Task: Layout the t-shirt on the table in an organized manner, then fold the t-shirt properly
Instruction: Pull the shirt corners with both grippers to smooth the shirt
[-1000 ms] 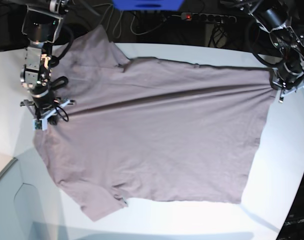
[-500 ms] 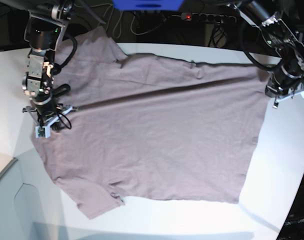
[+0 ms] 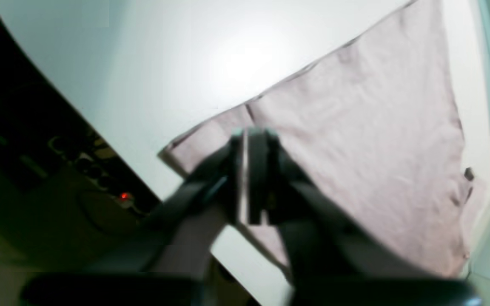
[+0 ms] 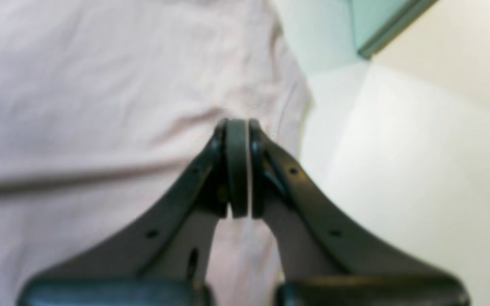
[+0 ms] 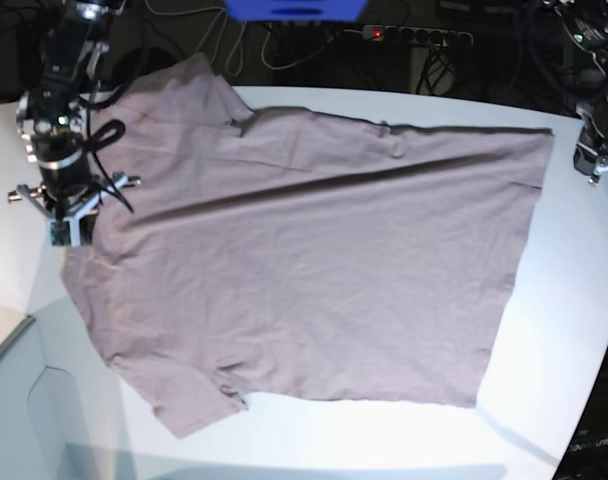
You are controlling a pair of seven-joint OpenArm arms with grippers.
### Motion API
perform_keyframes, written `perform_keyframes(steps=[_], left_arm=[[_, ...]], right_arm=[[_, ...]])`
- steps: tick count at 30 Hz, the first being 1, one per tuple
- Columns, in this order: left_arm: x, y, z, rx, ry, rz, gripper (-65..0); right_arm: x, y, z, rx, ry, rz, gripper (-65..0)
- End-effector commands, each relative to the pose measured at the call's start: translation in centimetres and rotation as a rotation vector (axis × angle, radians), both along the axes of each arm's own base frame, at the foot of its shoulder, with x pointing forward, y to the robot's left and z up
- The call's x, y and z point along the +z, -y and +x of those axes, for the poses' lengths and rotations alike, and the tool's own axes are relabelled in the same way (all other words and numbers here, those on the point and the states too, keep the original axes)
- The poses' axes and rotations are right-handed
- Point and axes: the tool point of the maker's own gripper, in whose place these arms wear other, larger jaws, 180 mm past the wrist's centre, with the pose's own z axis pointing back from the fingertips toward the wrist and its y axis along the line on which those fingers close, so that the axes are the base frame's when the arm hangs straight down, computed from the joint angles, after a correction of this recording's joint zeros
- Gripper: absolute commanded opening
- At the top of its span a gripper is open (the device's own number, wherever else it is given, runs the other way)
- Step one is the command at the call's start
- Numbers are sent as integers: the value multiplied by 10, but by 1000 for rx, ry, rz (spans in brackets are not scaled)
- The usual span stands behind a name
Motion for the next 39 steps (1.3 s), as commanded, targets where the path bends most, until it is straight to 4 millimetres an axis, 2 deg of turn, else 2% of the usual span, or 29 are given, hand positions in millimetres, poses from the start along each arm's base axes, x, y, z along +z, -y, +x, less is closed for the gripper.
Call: perform_keyframes(steps=[1,5,7,11,14,17,22,26,28,35,39], left_arm=[[7,-6,4,-2,18,9,-509],[-8,-13,-1,8,-22,-20,-276],[-19,-14,-4,17,-46,-46,-218],[-27,-24,-3,54,-43,-37,-219],[-38,-31,-9,76,-79,-3,-219],[-52,-23,2,29,-130,29,-219],[-63,-10,8,-47,-184,95,-229],[-64,-10,10,-63,-188,136,-353],[-65,-9,10,-65,-191,139,-384],[-67,-10,1,-69,-211,144,-327],[-70,-10,-1,-68,-217,140,-327]], right_arm=[[8,-16,-4,70,8,14,-650],[-5,-44,-47,156,-91,45,-650],[-12,-48,-66,153,-128,55,-650],[-27,-48,-99,152,-209,61,-556],[-33,-47,-115,148,-244,63,-474],[-35,-34,-125,106,-261,56,-423],[-35,-19,-137,71,-282,45,-422],[-35,-6,-147,23,-291,52,-422],[-34,2,-152,-12,-295,47,-420],[-35,7,-158,-28,-305,41,-417],[-35,7,-158,-28,-305,41,-417]])
